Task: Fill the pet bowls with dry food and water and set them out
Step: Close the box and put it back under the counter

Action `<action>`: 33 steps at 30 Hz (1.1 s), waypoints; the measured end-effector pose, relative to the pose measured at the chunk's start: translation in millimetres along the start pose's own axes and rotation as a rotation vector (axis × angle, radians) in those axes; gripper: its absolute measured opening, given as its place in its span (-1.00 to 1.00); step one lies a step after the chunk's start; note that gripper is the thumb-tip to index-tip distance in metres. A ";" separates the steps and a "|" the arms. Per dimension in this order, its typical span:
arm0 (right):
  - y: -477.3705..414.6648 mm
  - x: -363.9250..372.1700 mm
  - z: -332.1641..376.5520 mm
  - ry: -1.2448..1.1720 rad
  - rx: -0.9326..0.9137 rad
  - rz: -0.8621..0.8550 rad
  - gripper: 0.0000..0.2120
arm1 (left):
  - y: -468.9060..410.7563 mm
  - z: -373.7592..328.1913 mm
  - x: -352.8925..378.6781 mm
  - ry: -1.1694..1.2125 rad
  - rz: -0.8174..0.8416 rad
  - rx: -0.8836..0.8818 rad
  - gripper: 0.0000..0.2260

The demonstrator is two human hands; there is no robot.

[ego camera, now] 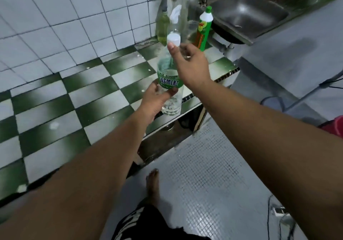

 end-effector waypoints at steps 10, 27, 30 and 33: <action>153.5 -22.4 -22.5 -0.044 0.036 0.190 -0.41 | 171.6 58.7 -60.6 -0.031 -0.133 -0.092 -0.55; 357.4 178.8 -226.9 -0.106 0.345 0.554 -0.53 | 226.1 334.1 -221.6 -0.184 -0.306 -0.439 -0.46; 362.1 235.0 -273.0 -0.118 0.313 0.567 -0.54 | 189.2 391.5 -248.4 -0.189 -0.297 -0.455 -0.49; 352.4 300.3 -324.3 -0.094 0.251 0.579 -0.53 | 135.8 451.3 -272.3 -0.250 -0.311 -0.420 -0.58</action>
Point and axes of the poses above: each hand's wrist, its own y-axis away from the middle knuckle, its own x-axis out of the palm, z = x × y, the point moved 1 cm from there along -y, towards the middle knuckle, and after that the axes turned 10 degrees about -z, right-handed, at the moved point
